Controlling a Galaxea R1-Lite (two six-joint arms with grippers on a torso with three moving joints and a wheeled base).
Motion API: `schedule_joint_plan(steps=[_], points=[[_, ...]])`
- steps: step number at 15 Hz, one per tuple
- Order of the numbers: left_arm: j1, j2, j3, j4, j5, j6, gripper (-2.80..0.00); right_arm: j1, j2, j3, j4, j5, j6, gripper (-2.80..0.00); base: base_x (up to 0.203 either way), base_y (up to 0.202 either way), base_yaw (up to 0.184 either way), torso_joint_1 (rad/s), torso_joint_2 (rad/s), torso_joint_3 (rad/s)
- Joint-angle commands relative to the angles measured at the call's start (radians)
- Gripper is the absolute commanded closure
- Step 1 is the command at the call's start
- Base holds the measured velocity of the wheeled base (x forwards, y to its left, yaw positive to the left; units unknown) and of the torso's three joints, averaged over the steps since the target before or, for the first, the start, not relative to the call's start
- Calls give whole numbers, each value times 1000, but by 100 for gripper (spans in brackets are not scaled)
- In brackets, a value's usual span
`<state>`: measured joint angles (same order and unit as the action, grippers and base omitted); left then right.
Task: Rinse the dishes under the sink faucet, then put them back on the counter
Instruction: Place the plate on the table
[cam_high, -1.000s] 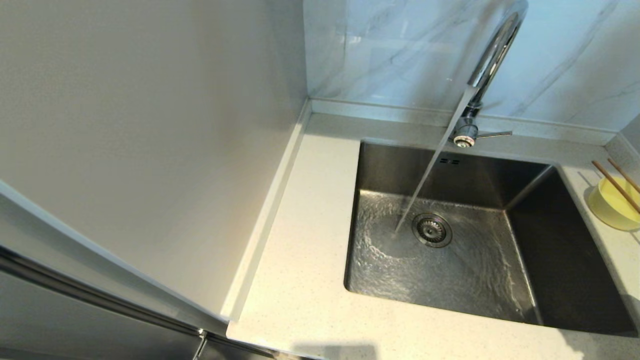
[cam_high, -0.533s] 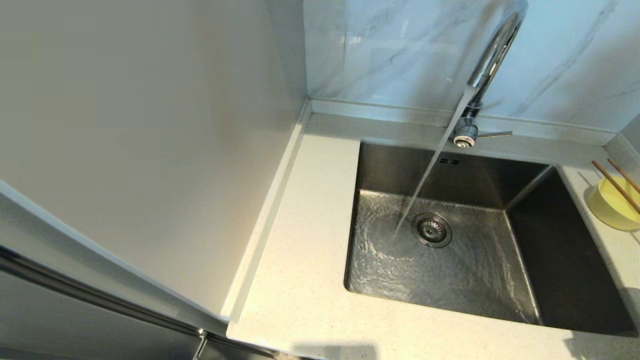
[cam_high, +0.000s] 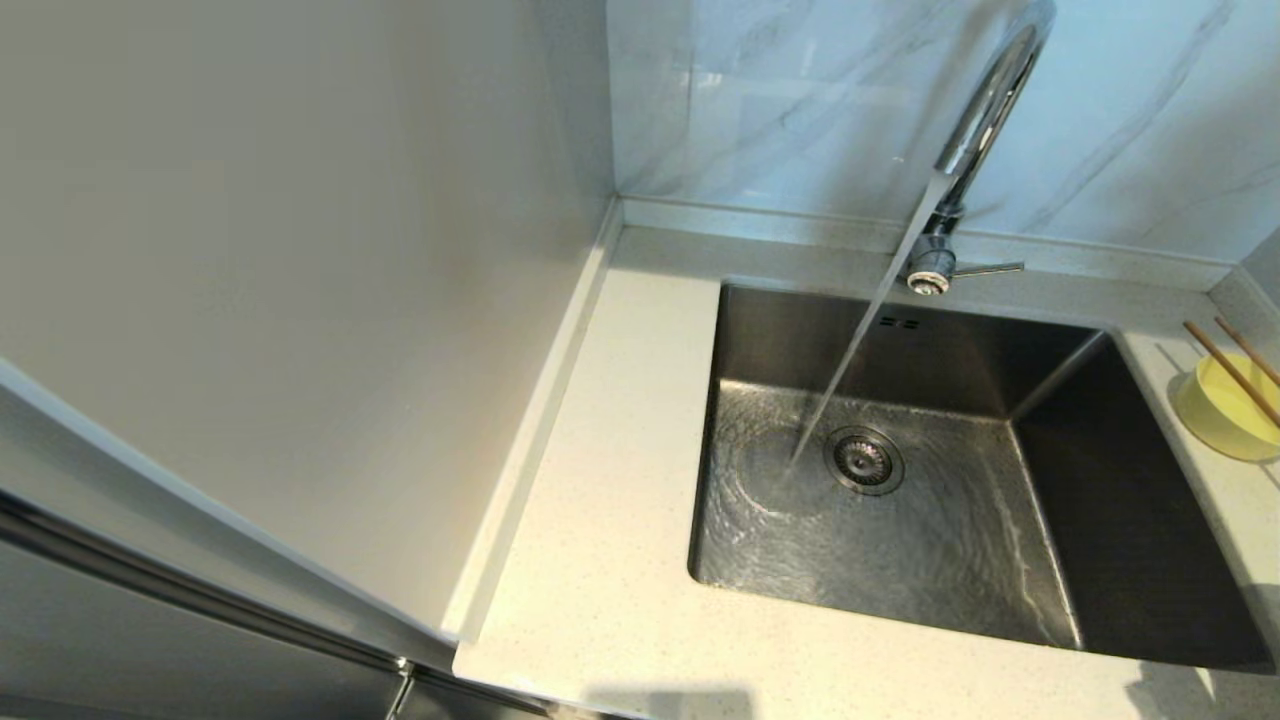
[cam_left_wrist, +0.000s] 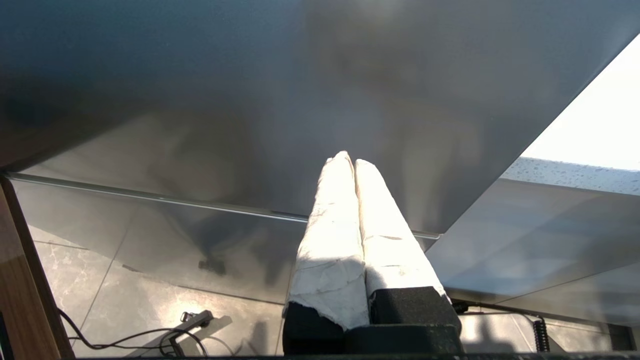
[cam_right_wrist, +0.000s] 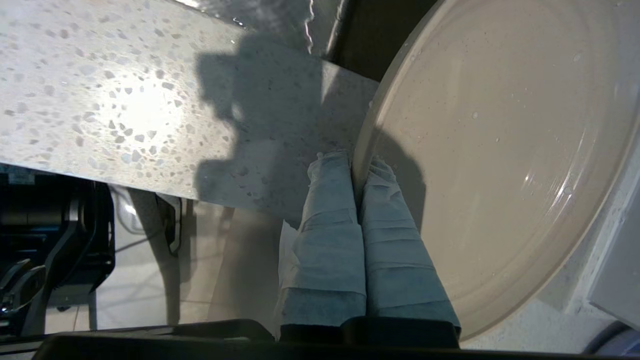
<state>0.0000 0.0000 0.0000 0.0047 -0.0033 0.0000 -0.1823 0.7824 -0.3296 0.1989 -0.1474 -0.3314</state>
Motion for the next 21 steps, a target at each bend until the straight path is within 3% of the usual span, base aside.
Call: schedule_joint_plan(steps=[1, 5, 12, 18, 19, 21], points=[[0, 0, 0, 0, 0, 0, 0, -7, 86, 0, -1, -14, 13, 0, 0, 0, 0, 0, 0, 0], [0, 0, 0, 0, 0, 0, 0, -33, 241, -15, -96, -46, 108, 0, 0, 0, 0, 0, 0, 0], [0, 0, 0, 0, -1, 0, 0, -199, 440, -75, -151, -47, 116, 0, 0, 0, 0, 0, 0, 0], [0, 0, 0, 0, -1, 0, 0, -206, 465, -83, -207, -37, 115, -9, 0, 0, 0, 0, 0, 0], [0, 0, 0, 0, 0, 0, 0, -206, 472, -85, -208, -37, 115, -280, 0, 0, 0, 0, 0, 0], [0, 0, 0, 0, 0, 0, 0, -207, 491, -92, -229, -38, 116, -280, 0, 0, 0, 0, 0, 0]])
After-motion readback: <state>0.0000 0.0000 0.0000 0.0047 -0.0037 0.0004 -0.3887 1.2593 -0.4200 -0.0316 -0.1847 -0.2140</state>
